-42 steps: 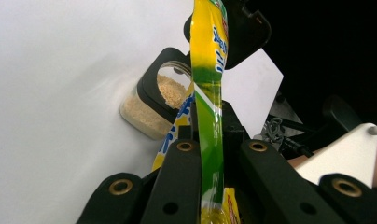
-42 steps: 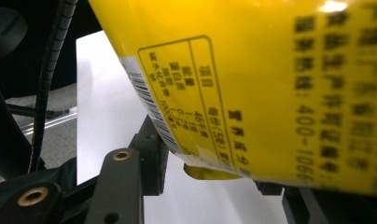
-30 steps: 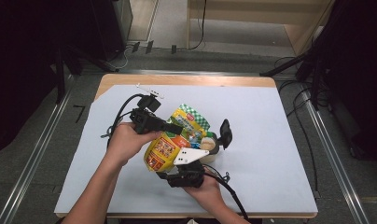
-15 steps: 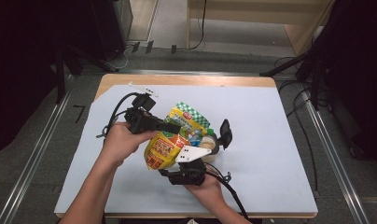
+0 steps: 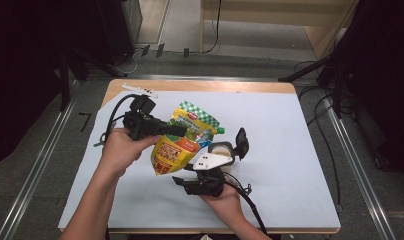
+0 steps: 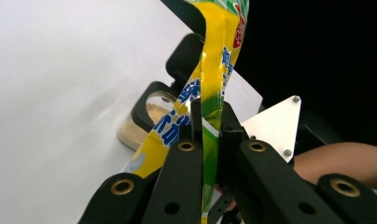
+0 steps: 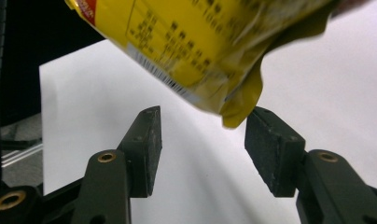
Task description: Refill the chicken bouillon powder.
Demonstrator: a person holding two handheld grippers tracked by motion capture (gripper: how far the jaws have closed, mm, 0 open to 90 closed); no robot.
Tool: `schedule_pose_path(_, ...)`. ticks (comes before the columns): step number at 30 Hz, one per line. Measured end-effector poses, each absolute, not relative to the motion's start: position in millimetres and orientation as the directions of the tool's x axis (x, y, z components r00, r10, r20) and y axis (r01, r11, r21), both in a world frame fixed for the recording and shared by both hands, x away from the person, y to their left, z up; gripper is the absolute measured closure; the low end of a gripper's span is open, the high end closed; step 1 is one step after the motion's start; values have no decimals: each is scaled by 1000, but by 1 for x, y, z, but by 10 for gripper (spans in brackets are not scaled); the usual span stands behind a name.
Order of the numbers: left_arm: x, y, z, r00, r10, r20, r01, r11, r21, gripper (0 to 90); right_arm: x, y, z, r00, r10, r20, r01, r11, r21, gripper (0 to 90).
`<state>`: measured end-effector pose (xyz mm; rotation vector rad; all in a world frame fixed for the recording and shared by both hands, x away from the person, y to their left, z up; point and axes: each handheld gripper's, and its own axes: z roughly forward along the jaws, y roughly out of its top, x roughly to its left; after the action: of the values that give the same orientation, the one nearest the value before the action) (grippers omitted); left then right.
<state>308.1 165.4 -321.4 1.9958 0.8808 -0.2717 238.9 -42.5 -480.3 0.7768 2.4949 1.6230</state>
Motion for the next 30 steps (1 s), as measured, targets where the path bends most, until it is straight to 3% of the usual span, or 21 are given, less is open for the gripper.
schedule_pose_path(7, 316, 175, -328, 705, 550, -448, 672, -318, 668, 900, 242, -46, -481, -848, 456, 271, 441, 323, 837, 489)
schedule_pose_path(30, 365, 195, -369, 627, 666, -403, 680, -217, 700, 900, 230, -69, -455, -866, 407, 290, 438, 339, 833, 496)
